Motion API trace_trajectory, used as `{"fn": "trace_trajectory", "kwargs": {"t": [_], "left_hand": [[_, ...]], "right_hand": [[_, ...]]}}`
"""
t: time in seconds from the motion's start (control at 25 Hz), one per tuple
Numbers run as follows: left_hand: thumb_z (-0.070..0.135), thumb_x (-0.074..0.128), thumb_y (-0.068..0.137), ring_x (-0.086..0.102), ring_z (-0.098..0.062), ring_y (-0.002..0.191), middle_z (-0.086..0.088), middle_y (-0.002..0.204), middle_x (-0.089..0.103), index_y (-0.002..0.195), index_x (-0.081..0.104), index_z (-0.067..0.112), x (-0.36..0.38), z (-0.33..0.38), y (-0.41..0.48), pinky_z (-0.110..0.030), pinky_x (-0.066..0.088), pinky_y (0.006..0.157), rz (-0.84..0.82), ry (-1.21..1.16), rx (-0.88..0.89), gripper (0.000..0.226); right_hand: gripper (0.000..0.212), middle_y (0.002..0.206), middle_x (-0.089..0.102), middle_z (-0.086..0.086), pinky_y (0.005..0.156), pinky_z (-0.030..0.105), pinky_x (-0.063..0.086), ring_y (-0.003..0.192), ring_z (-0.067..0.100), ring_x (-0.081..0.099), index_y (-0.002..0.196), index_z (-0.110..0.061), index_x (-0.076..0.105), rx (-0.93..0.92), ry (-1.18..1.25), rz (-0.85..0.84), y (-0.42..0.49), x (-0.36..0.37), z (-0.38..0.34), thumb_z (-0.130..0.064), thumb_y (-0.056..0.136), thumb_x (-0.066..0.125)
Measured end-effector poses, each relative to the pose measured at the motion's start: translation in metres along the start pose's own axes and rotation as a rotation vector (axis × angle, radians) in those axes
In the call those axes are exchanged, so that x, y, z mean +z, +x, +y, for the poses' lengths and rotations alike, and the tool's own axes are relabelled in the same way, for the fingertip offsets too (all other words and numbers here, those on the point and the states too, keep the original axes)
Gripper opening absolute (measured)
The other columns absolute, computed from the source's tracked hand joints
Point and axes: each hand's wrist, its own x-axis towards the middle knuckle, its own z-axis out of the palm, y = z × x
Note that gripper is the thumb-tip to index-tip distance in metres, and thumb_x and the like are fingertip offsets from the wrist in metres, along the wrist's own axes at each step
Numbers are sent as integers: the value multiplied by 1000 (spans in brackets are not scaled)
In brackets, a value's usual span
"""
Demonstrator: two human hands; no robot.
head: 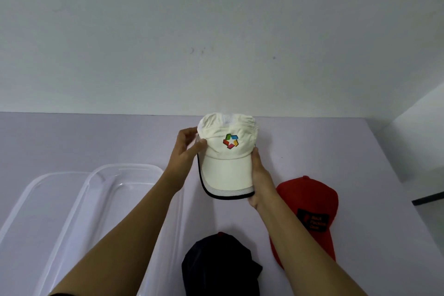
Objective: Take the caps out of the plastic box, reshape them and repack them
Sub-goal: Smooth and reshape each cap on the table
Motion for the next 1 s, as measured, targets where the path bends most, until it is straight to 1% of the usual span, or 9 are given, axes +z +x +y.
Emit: {"fn": "trace_trajectory", "kwargs": {"t": [0.08, 0.16, 0.28, 0.4, 0.52, 0.64, 0.72, 0.84, 1.0], "left_hand": [[27, 65, 78, 52, -14, 120, 7, 129, 52, 124, 39, 32, -6, 8, 1, -30, 45, 98, -71, -88, 30, 54], [26, 67, 80, 59, -17, 110, 3, 121, 59, 121, 43, 32, -10, 14, 4, -29, 50, 89, -95, -88, 30, 48], [27, 62, 89, 62, -14, 85, 2, 93, 66, 98, 58, 17, -10, 23, 2, -18, 50, 68, -80, 78, 15, 14], [32, 56, 92, 54, -11, 68, 0, 74, 61, 82, 61, 6, -11, 20, 2, -21, 43, 62, -45, 195, -7, 29], [43, 58, 89, 57, -13, 72, -4, 79, 63, 85, 64, 1, -14, 23, 2, -27, 45, 69, -75, 185, -31, 43], [41, 73, 75, 61, -14, 80, -2, 86, 63, 93, 62, 20, -16, 32, 5, -29, 48, 70, -141, 266, 10, 30], [35, 77, 75, 60, -19, 77, -8, 83, 63, 91, 64, 20, -15, 38, 9, -31, 46, 67, -146, 333, 34, 26], [39, 72, 79, 49, -14, 67, -2, 67, 51, 91, 66, 19, -15, 44, 12, -28, 37, 62, -135, 391, 12, 24], [45, 61, 86, 46, -15, 69, -4, 71, 53, 73, 61, 9, -11, 47, 10, -28, 36, 65, -189, 496, -16, 38]], "right_hand": [[64, 101, 74, 4, 90, 43, 53, 94, 24, 69, 110, -23, 65, 10, 15, -36, -1, 2, 1, -74, 73, 51], [62, 100, 74, 4, 88, 42, 54, 92, 24, 70, 109, -22, 67, -2, 32, -60, -2, 4, 2, -71, 74, 53], [59, 96, 75, 6, 83, 42, 57, 88, 25, 71, 104, -20, 68, -15, 46, -34, -6, 4, 2, -69, 74, 56], [64, 95, 75, 7, 84, 46, 56, 88, 27, 71, 102, -17, 68, -33, 30, -27, -9, 4, 7, -70, 68, 61], [69, 95, 75, 7, 84, 49, 56, 88, 28, 71, 102, -16, 69, -36, 13, -13, -8, 4, 11, -72, 63, 64], [68, 92, 75, 8, 80, 47, 57, 85, 28, 71, 97, -13, 68, -27, -17, 61, -9, 0, 6, -72, 63, 65], [71, 92, 74, 9, 80, 45, 57, 85, 28, 71, 97, -11, 68, -31, -33, 106, -8, -3, 4, -71, 60, 67], [70, 95, 73, 13, 81, 44, 57, 88, 30, 70, 94, -7, 68, -53, -48, 171, -9, -5, 4, -69, 62, 67], [62, 98, 70, 15, 77, 43, 56, 85, 31, 67, 88, -4, 64, -102, -30, 259, -12, -3, 9, -63, 71, 65]]}}
